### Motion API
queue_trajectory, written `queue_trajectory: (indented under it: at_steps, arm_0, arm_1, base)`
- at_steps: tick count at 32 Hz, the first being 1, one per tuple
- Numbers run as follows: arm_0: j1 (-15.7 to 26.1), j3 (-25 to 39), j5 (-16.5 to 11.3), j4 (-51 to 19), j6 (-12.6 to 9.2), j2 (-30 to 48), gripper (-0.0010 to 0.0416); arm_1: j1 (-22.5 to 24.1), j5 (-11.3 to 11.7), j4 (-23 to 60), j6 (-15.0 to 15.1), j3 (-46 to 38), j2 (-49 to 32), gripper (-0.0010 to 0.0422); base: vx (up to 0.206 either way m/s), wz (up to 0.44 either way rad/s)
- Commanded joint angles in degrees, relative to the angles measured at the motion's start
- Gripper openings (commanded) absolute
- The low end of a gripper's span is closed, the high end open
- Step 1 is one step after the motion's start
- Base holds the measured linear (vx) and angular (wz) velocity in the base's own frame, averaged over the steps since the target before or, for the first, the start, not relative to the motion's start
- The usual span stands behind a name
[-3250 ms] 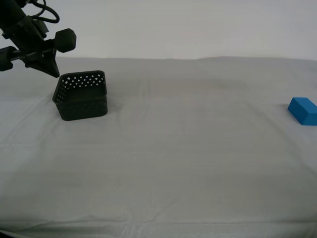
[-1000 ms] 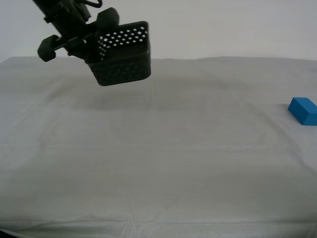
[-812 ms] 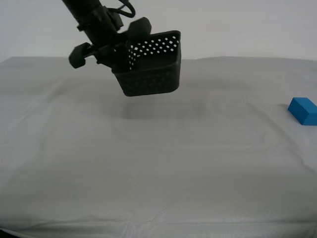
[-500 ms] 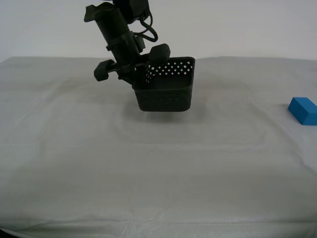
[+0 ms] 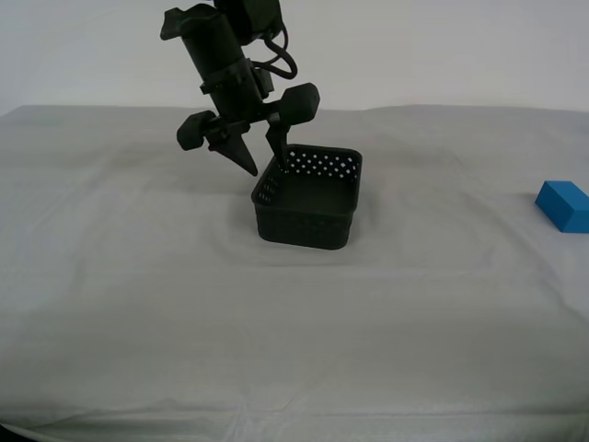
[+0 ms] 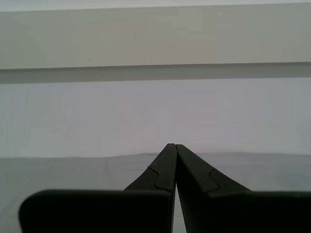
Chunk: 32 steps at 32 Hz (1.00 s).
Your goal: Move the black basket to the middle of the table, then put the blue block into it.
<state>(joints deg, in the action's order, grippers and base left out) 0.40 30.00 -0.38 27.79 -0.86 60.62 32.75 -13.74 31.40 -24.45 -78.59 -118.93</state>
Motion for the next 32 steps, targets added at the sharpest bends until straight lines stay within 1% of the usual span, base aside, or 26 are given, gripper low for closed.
queue_trajectory:
  at_steps: [1, 2, 3, 4, 6, 8, 10, 13, 16, 17, 19, 20, 22, 23, 25, 27, 28, 29, 30, 31, 32]
  arm_0:
    - [0.0, 0.0, 0.0, 0.0, -0.2, 0.0, 0.0001]
    - [0.0, 0.0, 0.0, 0.0, -0.2, 0.0, 0.0000]
    - [0.0, 0.0, 0.0, -1.2, -0.1, 0.0, 0.0000]
    - [0.0, 0.0, 0.0, -2.5, -0.1, 0.0, 0.0001]
    - [0.0, 0.0, 0.0, -3.8, -0.1, 0.0, 0.0001]
    - [0.0, 0.0, 0.0, -9.1, -0.1, 0.0, 0.0003]
    - [0.0, 0.0, 0.1, -11.6, -0.1, 0.0, 0.0002]
    - [0.0, 0.0, 0.1, -17.8, -0.1, 0.0, 0.0003]
    - [0.0, 0.0, 0.1, -22.2, -0.1, 0.0, 0.0003]
    - [-0.2, 0.0, 0.1, -26.5, 0.0, 0.0, 0.0003]
    - [-0.5, 0.0, 0.3, -30.0, 0.0, 0.0, 0.0003]
    - [-1.1, 0.0, 0.6, -32.3, 0.0, 0.0, 0.0003]
    - [-2.6, 0.0, 0.9, -34.5, 0.0, 0.0, 0.0004]
    - [-3.7, 0.0, 0.9, -35.0, 0.0, 0.0, 0.0012]
    - [-5.3, 0.0, 0.9, -35.7, 0.0, 0.0, 0.0042]
    - [-7.2, 0.0, 0.9, -36.2, -0.2, 0.0, 0.0113]
    - [-7.4, 0.0, 0.9, -36.2, -0.2, 0.0, 0.0129]
    - [-7.4, 0.0, 0.9, -36.2, -0.2, 0.0, 0.0157]
    - [-7.4, 0.0, 0.9, -36.8, -0.1, 0.0, 0.0221]
    - [-7.4, 0.0, 0.9, -37.1, 0.1, 0.1, 0.0243]
    - [-7.4, 0.0, 0.9, -37.4, 1.4, 0.5, 0.0278]
  arm_1:
    - [0.0, 0.0, 0.1, 0.0, -0.1, 0.0, 0.0272]
    - [0.0, 0.0, 0.2, 0.0, -0.2, 0.0, 0.0290]
    - [-1.0, 0.8, 0.1, 0.1, -0.9, 0.1, 0.0323]
    - [-1.7, 1.7, 0.2, 0.2, -1.5, 0.2, 0.0332]
    - [-2.4, 2.2, 0.3, 0.4, -2.3, 0.2, 0.0336]
    - [-4.6, 2.3, 0.3, 1.5, -5.0, 0.3, 0.0332]
    - [-5.6, 2.4, 0.3, 2.0, -6.4, 0.4, 0.0326]
    - [-8.1, 3.2, 0.6, 3.4, -9.0, 0.4, 0.0309]
    - [-9.8, 5.0, 0.7, 4.7, -9.8, 0.4, 0.0300]
    - [-11.2, 5.7, 0.8, 5.6, -9.9, 0.4, 0.0296]
    - [-12.3, 5.7, 0.9, 5.6, -9.9, 0.5, 0.0298]
    - [-13.1, 5.7, 0.9, 5.7, -9.9, 0.4, 0.0298]
    - [-14.1, 5.7, 0.9, 6.1, -9.9, 0.4, 0.0298]
    - [-14.4, 5.7, 0.9, 6.6, -9.9, 0.4, 0.0297]
    - [-14.5, 5.7, 0.9, 7.4, -9.9, 0.4, 0.0298]
    - [-14.5, 5.7, 0.9, 8.0, -9.9, 0.4, 0.0297]
    - [-14.5, 5.7, 0.9, 8.1, -9.9, 0.4, 0.0298]
    - [-14.5, 5.7, 0.9, 8.3, -9.9, 0.4, 0.0297]
    - [-14.6, 5.7, 0.9, 9.2, -9.9, 0.4, 0.0297]
    - [-14.7, 5.7, 0.9, 9.4, -9.9, 0.4, 0.0297]
    - [-14.7, 5.7, 0.9, 9.6, -9.9, 0.4, 0.0298]
  base:
    - [0.000, 0.000]
    - [0.000, 0.000]
    - [0.000, 0.000]
    - [0.000, 0.000]
    - [0.000, 0.000]
    - [0.000, 0.000]
    - [0.000, 0.000]
    - [0.000, 0.000]
    - [0.000, 0.000]
    - [0.000, 0.000]
    - [0.000, 0.000]
    - [0.000, 0.000]
    - [0.000, 0.000]
    - [0.000, 0.000]
    - [0.000, 0.000]
    - [0.000, 0.000]
    - [0.000, 0.000]
    - [0.000, 0.000]
    - [0.000, 0.000]
    - [0.000, 0.000]
    - [0.000, 0.000]
